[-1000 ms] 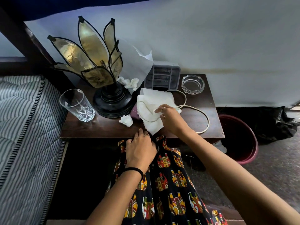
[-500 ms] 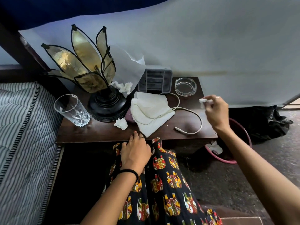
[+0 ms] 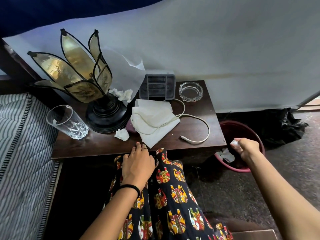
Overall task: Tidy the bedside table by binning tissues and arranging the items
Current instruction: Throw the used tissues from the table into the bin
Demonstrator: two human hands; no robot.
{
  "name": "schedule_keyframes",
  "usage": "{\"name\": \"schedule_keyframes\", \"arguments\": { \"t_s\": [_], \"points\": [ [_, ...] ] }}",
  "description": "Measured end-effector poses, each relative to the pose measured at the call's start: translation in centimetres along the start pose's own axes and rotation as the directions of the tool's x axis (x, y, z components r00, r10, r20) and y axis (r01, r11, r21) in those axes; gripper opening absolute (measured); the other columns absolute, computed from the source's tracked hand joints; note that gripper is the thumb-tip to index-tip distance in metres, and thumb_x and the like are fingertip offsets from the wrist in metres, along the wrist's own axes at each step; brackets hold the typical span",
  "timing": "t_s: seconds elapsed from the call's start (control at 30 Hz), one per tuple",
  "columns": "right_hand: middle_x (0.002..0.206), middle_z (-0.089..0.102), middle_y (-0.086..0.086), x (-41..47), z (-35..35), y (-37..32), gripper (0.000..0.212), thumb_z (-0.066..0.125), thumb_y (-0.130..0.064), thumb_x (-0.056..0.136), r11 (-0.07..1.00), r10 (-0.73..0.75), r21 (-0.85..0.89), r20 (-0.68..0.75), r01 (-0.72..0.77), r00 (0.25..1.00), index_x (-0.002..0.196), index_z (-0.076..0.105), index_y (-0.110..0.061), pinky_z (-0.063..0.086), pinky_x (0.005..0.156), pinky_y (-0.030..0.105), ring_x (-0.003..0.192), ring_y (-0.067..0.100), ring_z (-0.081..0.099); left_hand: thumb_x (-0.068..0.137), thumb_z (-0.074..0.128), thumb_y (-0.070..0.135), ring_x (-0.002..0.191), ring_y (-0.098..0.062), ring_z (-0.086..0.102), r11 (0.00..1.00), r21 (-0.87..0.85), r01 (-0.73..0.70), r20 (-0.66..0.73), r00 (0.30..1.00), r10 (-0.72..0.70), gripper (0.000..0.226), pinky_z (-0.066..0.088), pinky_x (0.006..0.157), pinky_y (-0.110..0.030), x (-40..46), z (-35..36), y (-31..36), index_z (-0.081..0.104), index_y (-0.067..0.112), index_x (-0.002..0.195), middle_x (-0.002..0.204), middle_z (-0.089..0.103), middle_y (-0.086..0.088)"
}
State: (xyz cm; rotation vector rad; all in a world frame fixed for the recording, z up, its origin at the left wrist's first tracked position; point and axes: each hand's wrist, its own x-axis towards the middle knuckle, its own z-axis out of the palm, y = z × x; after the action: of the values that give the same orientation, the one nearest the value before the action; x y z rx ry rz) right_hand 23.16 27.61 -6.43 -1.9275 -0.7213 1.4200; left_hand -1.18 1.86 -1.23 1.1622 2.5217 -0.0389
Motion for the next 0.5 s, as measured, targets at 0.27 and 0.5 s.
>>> {"name": "schedule_keyframes", "arguments": {
  "t_s": [0.27, 0.5],
  "points": [
    [0.124, 0.048, 0.015, 0.0, -0.2, -0.8, 0.042, 0.041, -0.014, 0.097, 0.998, 0.031, 0.06, 0.043, -0.033, 0.999, 0.136, 0.04, -0.002, 0.051, 0.088, 0.034, 0.111, 0.028, 0.056, 0.097, 0.035, 0.036, 0.14, -0.022, 0.032, 1.0, 0.015, 0.006, 0.011, 1.0, -0.006, 0.056, 0.033, 0.107, -0.042, 0.1, -0.1, 0.2, 0.028, 0.011, 0.146, 0.156, 0.024, -0.01],
    [0.134, 0.048, 0.021, -1.9, 0.7, -2.3, 0.039, 0.039, -0.012, 0.095, 0.992, -0.123, 0.039, 0.021, 0.122, 0.992, 0.132, 0.043, 0.0, 0.05, 0.096, 0.039, 0.117, 0.035, 0.057, 0.097, 0.034, 0.036, 0.141, -0.021, 0.03, 1.0, 0.006, 0.009, 0.015, 1.0, -0.009, 0.056, 0.033, 0.107, -0.043, -0.3, -0.2, 0.2, 0.026, 0.011, 0.147, 0.157, 0.022, -0.008]
  ]
}}
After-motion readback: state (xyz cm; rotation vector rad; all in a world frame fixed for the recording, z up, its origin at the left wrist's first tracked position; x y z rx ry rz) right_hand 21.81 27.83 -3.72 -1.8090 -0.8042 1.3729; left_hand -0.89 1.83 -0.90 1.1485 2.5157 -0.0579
